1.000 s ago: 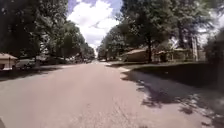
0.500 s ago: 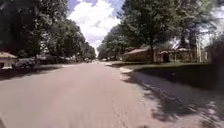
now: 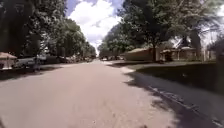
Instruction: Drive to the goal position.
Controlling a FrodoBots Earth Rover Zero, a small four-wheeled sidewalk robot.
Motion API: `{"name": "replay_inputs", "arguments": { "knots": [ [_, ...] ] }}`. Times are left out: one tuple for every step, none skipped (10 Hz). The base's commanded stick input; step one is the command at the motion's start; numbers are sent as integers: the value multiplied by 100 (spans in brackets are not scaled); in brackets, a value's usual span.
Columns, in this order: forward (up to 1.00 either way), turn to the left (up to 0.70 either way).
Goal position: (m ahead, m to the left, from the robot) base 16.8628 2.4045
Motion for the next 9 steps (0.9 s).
{"name": "replay_inputs", "arguments": {
  "knots": [
    [70, 0],
    [70, 0],
    [70, 0],
    [70, 0],
    [70, 0],
    [70, 0],
    [70, 0],
    [70, 0],
    [70, 0]
  ]
}}
